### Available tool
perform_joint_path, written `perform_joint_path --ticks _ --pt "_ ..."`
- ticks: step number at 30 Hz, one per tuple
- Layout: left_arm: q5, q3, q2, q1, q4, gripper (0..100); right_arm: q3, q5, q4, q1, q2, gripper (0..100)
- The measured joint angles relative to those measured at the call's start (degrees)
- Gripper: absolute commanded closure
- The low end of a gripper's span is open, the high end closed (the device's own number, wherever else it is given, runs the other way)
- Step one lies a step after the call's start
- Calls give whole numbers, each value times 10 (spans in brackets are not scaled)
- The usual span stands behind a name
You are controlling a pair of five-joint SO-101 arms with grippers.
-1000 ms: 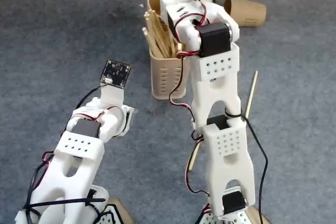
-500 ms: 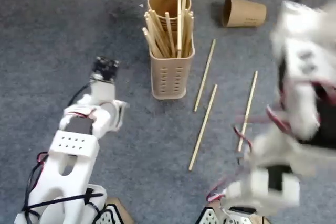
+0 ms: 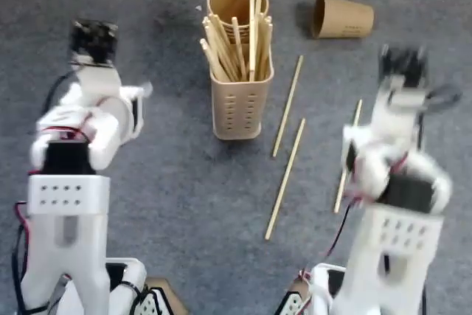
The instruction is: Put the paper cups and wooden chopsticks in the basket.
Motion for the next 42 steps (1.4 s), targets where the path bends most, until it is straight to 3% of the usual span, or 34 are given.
perform_joint_path --ticks 4,8,15,18,25,42 --pt "1 -111 0 8 95 796 306 3 -170 0 -128 964" --pt "1 -171 -1 75 147 796 437 3 -210 -1 -184 964" --pt "1 -183 18 284 47 793 470 3 -228 -2 -222 964" --pt "1 -183 80 335 8 793 495 3 -260 -2 -222 964" --pt "1 -198 230 345 -49 796 509 3 -274 -2 -225 964" --pt "0 -175 286 322 -18 794 509 3 -276 -25 -225 964"
